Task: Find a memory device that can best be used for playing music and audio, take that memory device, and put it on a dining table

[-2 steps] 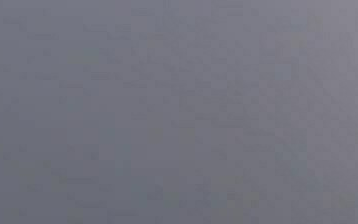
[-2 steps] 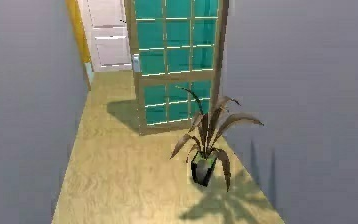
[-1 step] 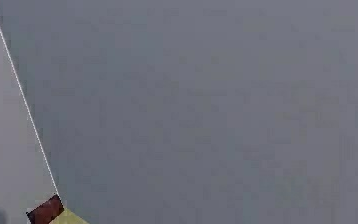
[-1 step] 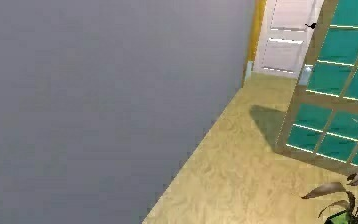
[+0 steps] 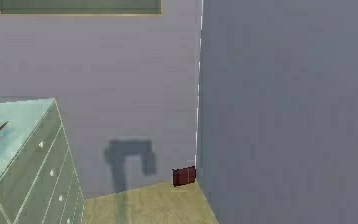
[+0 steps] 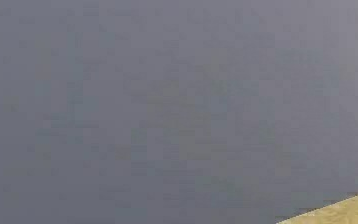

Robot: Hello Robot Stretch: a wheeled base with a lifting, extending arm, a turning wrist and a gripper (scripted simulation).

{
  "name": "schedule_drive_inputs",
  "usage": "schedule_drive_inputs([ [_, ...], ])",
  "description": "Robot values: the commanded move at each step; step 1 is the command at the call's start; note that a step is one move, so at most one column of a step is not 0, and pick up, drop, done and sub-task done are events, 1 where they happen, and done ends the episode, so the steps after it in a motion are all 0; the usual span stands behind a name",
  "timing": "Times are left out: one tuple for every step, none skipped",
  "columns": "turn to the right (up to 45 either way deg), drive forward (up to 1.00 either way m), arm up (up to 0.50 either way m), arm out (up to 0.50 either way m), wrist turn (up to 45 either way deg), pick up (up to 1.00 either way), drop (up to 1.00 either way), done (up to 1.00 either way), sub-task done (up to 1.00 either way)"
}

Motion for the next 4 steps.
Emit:
schedule_drive_inputs([
  [-15.0,0.0,0.0,0.0,0.0,0.0,0.0,0.0,0.0],
  [0.0,0.45,0.0,0.0,0.0,0.0,0.0,0.0,0.0],
  [-45.0,0.0,0.0,0.0,0.0,0.0,0.0,0.0,0.0],
  [-45.0,0.0,0.0,0.0,0.0,0.0,0.0,0.0,0.0],
])
